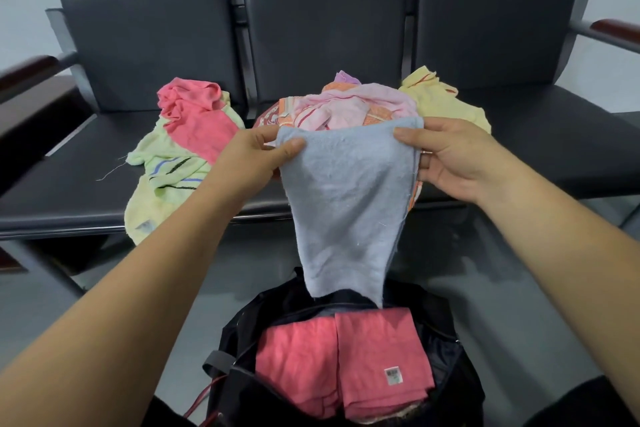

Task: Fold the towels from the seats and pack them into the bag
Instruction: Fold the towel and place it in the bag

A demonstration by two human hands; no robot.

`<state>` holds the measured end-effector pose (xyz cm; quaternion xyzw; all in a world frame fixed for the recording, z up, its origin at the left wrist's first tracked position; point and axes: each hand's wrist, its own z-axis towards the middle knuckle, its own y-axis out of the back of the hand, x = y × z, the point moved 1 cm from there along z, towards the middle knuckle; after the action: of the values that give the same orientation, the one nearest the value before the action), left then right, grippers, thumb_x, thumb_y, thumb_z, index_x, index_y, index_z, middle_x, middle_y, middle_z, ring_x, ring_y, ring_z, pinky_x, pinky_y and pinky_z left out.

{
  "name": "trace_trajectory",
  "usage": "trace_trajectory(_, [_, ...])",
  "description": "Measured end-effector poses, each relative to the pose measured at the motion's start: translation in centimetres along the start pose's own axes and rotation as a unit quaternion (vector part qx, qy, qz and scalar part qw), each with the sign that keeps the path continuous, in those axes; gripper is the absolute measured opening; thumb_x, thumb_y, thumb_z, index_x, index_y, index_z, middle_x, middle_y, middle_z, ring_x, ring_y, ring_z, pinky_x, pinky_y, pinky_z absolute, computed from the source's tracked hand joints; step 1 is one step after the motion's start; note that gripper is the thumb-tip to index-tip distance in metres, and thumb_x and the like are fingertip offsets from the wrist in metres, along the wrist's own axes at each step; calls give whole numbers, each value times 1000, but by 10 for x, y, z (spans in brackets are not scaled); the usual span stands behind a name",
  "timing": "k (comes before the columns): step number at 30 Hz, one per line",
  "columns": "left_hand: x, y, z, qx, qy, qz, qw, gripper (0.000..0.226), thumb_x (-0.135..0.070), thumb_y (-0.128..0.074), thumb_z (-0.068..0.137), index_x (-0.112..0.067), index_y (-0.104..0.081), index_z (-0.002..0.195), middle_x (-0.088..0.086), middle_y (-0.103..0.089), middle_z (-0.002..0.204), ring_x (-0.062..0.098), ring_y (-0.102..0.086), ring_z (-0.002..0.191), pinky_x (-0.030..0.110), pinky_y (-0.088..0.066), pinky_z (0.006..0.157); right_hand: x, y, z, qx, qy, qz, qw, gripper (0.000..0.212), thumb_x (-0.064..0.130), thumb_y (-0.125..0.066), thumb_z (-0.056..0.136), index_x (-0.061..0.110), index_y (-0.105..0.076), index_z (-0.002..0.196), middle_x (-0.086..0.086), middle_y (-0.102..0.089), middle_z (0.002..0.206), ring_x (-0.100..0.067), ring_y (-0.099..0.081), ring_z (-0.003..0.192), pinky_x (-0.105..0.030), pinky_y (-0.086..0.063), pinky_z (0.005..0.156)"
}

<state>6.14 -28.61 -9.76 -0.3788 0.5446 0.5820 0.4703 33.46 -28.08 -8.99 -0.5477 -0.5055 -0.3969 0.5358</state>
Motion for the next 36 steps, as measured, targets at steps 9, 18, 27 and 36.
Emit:
trace_trajectory(9, [-15,-4,-6,45,12,-170,984,23,1,-64,89,-2,-68,112,0,-77,87,10,-72,81,20,-56,72,8,3,2,54,16,74,996,50,4,-68,82,-8,-60,130,-20,-67,129,-29,-66,121,-39,-54,102])
trace_trajectory(18, [-10,-5,-3,-34,0,-92,995,22,-18,-64,97,2,-68,88,8,-51,69,19,-44,62,16,-41,50,4,7,3,-21,47,54,997,31,7,-70,90,-4,-67,119,-19,-73,116,-23,-73,98,-37,-60,84])
trace_trajectory(27, [-7,-3,-3,-6,-41,-62,997,11,-5,-71,90,-9,-75,98,4,-76,88,10,-71,79,21,-54,79,4,10,5,-57,76,11,995,17,-3,-69,88,-7,-71,105,-19,-75,108,-28,-73,104,-31,-59,84])
trace_trajectory(36, [-6,-7,-1,-44,-43,-121,991,17,-21,-75,88,-5,-73,88,-7,-69,68,5,-61,62,16,-48,66,7,7,0,-82,111,-64,988,6,12,-72,92,13,-75,97,-6,-77,101,-17,-74,87,-28,-56,75])
